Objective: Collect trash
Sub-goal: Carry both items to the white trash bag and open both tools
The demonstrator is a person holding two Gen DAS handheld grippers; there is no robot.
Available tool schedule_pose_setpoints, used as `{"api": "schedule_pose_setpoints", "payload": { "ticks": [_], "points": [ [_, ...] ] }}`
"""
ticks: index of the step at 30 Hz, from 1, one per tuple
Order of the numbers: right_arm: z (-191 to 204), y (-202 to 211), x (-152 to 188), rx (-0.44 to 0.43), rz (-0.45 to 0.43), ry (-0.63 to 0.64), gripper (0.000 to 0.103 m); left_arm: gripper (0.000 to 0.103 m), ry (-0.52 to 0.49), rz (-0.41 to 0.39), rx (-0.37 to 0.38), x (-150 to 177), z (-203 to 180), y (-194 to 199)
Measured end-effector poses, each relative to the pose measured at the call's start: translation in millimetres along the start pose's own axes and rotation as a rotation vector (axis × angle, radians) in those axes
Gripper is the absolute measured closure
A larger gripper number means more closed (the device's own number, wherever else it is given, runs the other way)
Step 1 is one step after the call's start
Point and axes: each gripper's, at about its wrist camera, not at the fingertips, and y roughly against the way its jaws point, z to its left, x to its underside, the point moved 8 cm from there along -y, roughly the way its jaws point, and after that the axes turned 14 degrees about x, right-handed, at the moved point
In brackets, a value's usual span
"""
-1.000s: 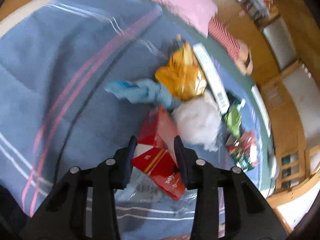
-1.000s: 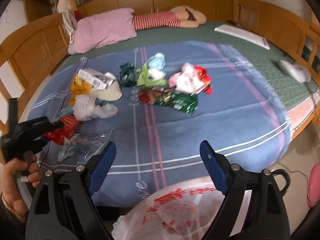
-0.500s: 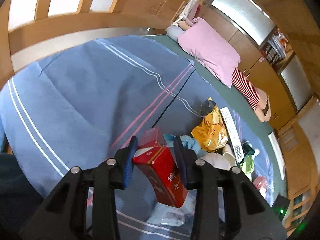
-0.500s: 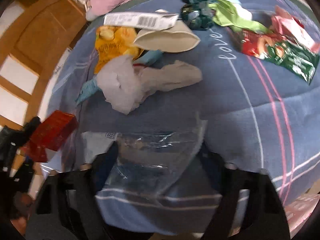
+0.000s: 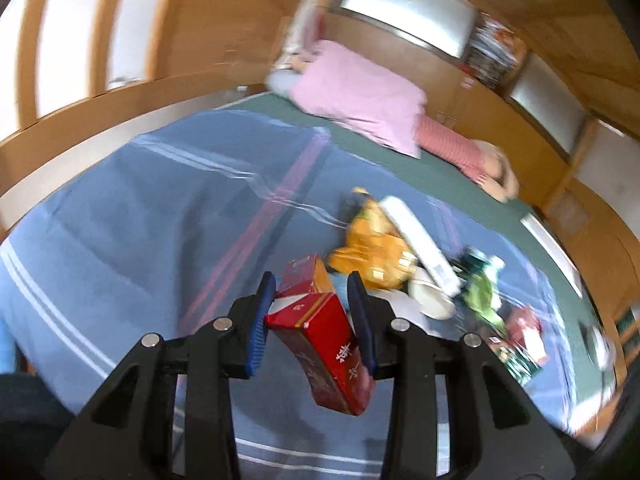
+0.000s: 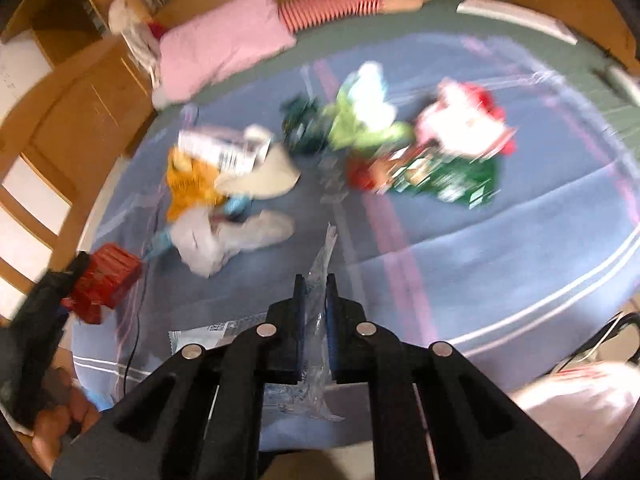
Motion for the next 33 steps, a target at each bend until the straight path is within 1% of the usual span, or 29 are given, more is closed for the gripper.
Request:
{"api": "schedule_pose_setpoints", "payload": {
  "ticks": [2,5,6,8,10,12,13,15,16,17,18,19,20,21,22,24,25,26,28,29,30,31,33],
  "points": [
    [-22,28,-9,-0.003,-0.055,0.013,0.093,0.065,-0.032,0.022,0.074,5,-16,-2],
    [-53,70,-11,0.007,-0.133,0.063,0.093,0.065,-0.122,0.037,0.154,21,-46,3],
    [-65,84,-11,0.018,-0.153,0.089,0.093,0.065,-0.157,0.047,0.184,29,-59,5],
    [-80,98,-6,0.044,-0.168,0.136,0.093,0.065,-0.21,0.072,0.24,48,-81,9],
    [-97,107,5,0.081,-0.158,0.196,0.093,0.065,-0.237,0.095,0.283,64,-94,13],
    [-117,110,23,0.101,-0.12,0.261,0.093,0.065,-0.247,0.128,0.33,80,-106,15],
    [-124,109,32,0.112,-0.098,0.281,0.093,0.065,-0.249,0.148,0.35,88,-111,15],
    [-143,97,55,0.145,-0.012,0.326,0.093,0.065,-0.269,0.176,0.371,100,-121,14],
    [-149,90,63,0.158,0.028,0.343,0.09,0.065,-0.288,0.187,0.38,106,-126,14],
    [-156,77,77,0.169,0.109,0.372,0.086,0.065,-0.308,0.193,0.391,112,-131,15],
    [-159,65,88,0.175,0.178,0.4,0.07,0.065,-0.325,0.197,0.4,116,-135,15],
    [-163,53,100,0.197,0.237,0.431,0.06,0.065,-0.344,0.201,0.41,120,-140,15],
    [-167,46,105,0.237,0.245,0.45,0.045,0.065,-0.357,0.203,0.417,123,-143,16],
    [-170,44,102,0.26,0.214,0.44,0.04,0.065,-0.37,0.209,0.426,126,-146,16],
    [-170,45,99,0.249,0.186,0.412,0.04,0.065,-0.375,0.219,0.437,129,-149,14],
    [-178,57,78,0.18,0.113,0.254,0.04,0.065,-0.379,0.244,0.465,135,-153,13],
    [-186,63,68,0.175,0.078,0.185,0.04,0.065,-0.384,0.253,0.478,138,-156,13],
    [-199,73,53,0.197,0.025,0.092,0.04,0.065,-0.394,0.268,0.5,143,-160,14],
    [-224,94,33,0.262,-0.073,-0.048,0.038,0.065,-0.414,0.315,0.576,155,-173,16],
    [-237,105,25,0.274,-0.117,-0.121,0.036,0.065,-0.424,0.353,0.63,163,-181,18],
    [-244,111,20,0.27,-0.14,-0.169,0.035,0.065,-0.446,0.392,0.681,174,-190,20],
    [-249,117,15,0.259,-0.16,-0.208,0.035,0.065,-0.479,0.438,0.734,187,-200,24],
    [-253,124,12,0.261,-0.187,-0.232,0.035,0.065,-0.544,0.507,0.813,209,-217,32]
  ]
}}
